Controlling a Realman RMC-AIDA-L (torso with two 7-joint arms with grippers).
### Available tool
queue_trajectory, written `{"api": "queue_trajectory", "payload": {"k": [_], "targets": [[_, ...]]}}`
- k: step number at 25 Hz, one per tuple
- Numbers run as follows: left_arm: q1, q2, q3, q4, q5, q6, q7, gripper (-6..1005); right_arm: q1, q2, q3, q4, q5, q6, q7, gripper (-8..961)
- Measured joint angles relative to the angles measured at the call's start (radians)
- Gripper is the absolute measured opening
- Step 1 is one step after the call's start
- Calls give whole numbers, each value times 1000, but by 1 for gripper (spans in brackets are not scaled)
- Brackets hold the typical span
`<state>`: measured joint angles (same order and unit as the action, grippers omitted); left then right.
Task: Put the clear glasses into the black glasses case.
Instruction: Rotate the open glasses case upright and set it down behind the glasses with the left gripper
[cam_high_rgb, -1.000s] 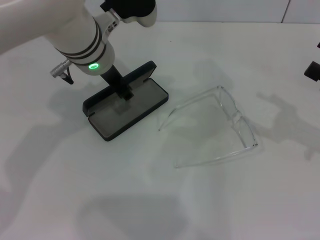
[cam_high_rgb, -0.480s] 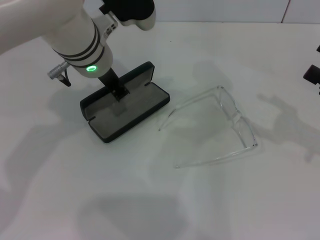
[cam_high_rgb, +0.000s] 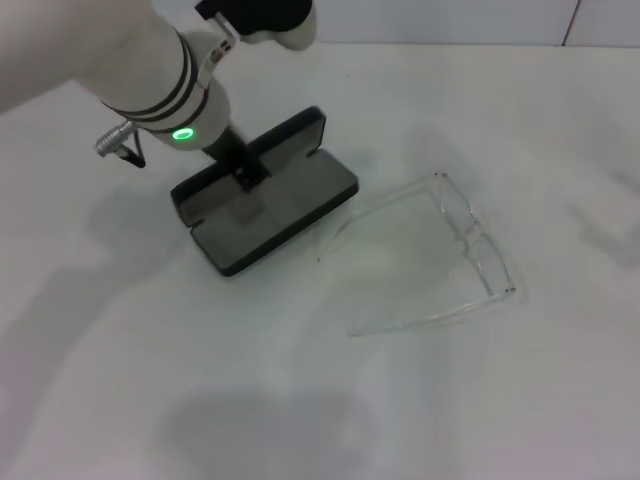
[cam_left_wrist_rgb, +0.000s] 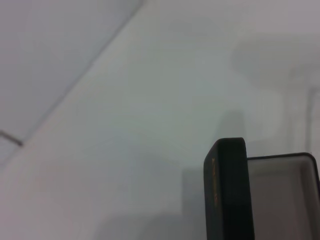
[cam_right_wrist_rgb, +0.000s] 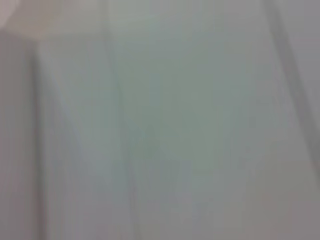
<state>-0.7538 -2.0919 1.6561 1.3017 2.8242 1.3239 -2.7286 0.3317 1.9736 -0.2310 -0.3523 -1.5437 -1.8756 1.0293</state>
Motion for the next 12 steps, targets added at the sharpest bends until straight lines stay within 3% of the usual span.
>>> {"api": "queue_trajectory", "payload": {"k": [6, 12], "targets": [[110, 1, 78, 248, 7, 2, 21, 206, -71, -6, 140, 14, 108, -48, 18, 869], [151, 3, 154, 334, 9, 32, 114, 205, -108, -14, 178, 15, 180, -62, 49, 868]]}}
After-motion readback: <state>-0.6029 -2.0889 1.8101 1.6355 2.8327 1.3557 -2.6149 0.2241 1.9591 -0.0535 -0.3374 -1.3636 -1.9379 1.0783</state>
